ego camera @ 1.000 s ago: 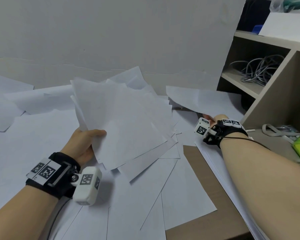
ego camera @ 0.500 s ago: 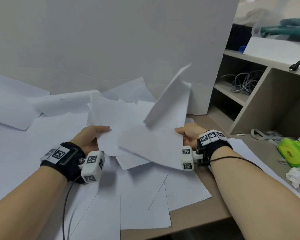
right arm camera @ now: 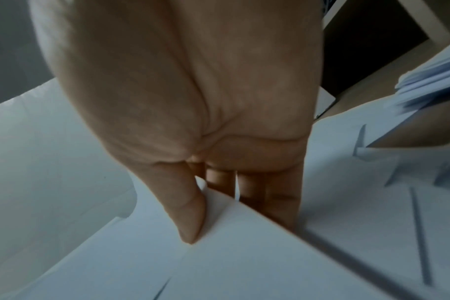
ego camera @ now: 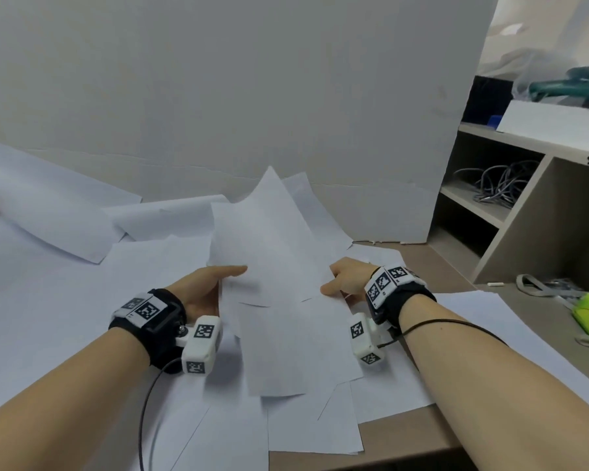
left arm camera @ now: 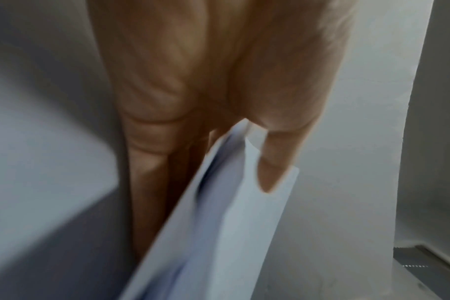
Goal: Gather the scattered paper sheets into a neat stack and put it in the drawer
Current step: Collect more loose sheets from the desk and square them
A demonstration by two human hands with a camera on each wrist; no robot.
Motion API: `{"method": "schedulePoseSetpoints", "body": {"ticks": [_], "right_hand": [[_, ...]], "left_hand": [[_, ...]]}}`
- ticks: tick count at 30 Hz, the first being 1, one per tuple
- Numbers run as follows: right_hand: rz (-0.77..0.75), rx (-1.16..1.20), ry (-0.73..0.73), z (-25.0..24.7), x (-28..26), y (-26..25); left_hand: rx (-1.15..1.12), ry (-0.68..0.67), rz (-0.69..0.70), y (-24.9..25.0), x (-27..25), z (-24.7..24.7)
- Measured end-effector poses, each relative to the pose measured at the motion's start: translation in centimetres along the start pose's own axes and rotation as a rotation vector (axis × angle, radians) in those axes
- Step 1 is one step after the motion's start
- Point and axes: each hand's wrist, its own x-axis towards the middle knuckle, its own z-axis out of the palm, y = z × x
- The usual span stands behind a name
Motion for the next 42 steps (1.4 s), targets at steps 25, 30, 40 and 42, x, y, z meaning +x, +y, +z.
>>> {"method": "schedulePoseSetpoints", "body": {"ticks": [25,30,40,42], "right_hand": [[0.053,-0.012,0.355,-3.0,0.6,3.4],[0.015,0.336,0.326,-0.1,2.5,1.6],[-0.110,0.203,0.218,2.0,1.6,0.3],[-0.121,0.205,0.165,2.3,0.9,0.5]], "left_hand": [[0.077,0.176,0.111,-0.3,-0.1,-3.2],[0.061,0.078,0.040,-0.9,-1.4,-2.5],[-0.053,0.062,-0.040,-0.9,-1.3,-1.4],[-0.052,0.116,-0.026,-0.7,-0.9,-1.1]]}}
